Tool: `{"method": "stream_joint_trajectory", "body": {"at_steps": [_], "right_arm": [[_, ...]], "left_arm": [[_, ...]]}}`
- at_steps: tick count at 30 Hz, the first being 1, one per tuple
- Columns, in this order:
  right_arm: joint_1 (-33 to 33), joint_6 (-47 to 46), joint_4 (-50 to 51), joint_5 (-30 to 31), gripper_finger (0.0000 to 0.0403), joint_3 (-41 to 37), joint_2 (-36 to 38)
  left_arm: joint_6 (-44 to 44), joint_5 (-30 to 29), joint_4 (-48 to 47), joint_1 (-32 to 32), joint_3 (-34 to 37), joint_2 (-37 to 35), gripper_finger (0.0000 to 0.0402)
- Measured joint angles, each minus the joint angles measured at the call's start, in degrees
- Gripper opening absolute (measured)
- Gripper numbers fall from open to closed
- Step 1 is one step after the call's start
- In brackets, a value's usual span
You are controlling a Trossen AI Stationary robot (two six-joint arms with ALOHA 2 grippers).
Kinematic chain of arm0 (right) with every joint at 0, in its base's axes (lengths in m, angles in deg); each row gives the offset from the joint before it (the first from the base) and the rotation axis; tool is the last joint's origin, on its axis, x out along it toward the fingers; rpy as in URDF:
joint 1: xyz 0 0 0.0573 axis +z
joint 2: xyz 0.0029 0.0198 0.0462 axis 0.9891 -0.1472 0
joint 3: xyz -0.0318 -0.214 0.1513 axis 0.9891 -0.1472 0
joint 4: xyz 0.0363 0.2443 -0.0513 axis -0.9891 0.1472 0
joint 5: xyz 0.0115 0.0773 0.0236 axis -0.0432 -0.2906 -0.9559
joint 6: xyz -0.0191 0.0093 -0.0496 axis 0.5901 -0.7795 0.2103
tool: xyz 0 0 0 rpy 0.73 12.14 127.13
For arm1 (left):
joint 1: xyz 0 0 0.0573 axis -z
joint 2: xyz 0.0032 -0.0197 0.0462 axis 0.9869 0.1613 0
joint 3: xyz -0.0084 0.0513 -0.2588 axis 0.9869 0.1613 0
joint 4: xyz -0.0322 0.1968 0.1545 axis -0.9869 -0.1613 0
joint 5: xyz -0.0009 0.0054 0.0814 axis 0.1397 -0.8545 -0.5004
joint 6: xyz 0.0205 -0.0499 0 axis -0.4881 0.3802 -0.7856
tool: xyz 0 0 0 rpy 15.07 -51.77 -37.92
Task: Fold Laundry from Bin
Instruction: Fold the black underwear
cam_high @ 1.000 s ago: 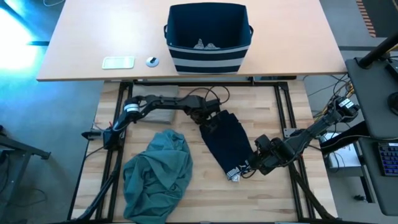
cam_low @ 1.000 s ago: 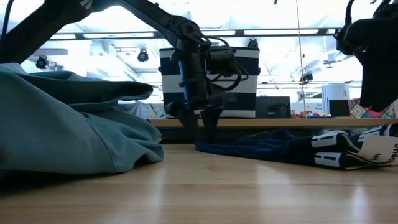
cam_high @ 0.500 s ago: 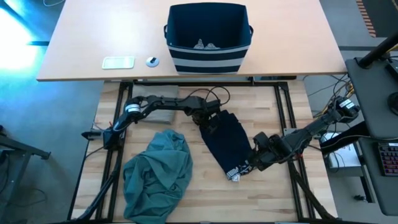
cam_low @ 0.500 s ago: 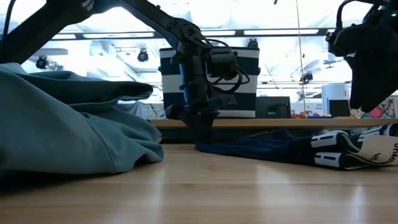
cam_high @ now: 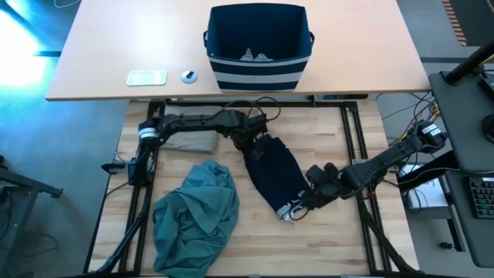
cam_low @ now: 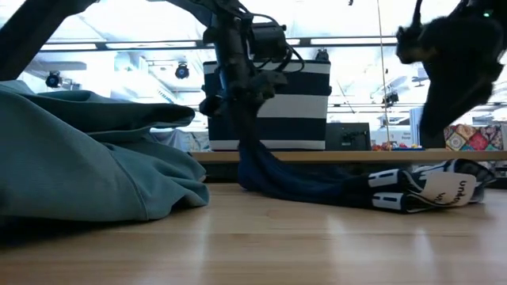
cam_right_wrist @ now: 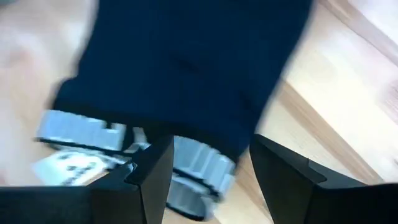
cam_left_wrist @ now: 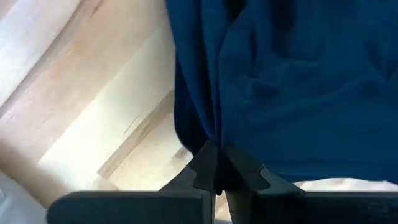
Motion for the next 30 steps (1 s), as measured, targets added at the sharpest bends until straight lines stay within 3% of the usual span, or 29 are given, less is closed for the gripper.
{"method": "stream_joint_trajectory", "body": {"at_steps": [4,9,16,21,30], "right_arm": [[-2.91,6.47,-7.44,-0.03,0.0205,-1.89,-1.86],[-7.25,8.10,-15.00,-3.93,0.0206,-5.49,-6.02],[-8.29,6.04,-20.93,-8.98,0.0206,-8.35,-11.39],[-8.29,5.97,-21.78,-9.38,0.0206,-8.34,-12.77],[-8.29,4.43,-21.88,-10.02,0.0206,-8.35,-12.29]], "left_arm": [[-0.99,0.08,1.05,0.03,0.00,0.67,0.0011],[-0.61,0.47,0.15,0.03,0.00,2.99,0.0037],[-0.43,0.48,-6.14,-0.25,0.00,3.27,0.0128],[-0.42,0.60,-3.49,-0.06,-0.07,4.42,0.0175],[-0.22,-1.49,-1.09,-0.38,0.00,8.89,0.0174]]}}
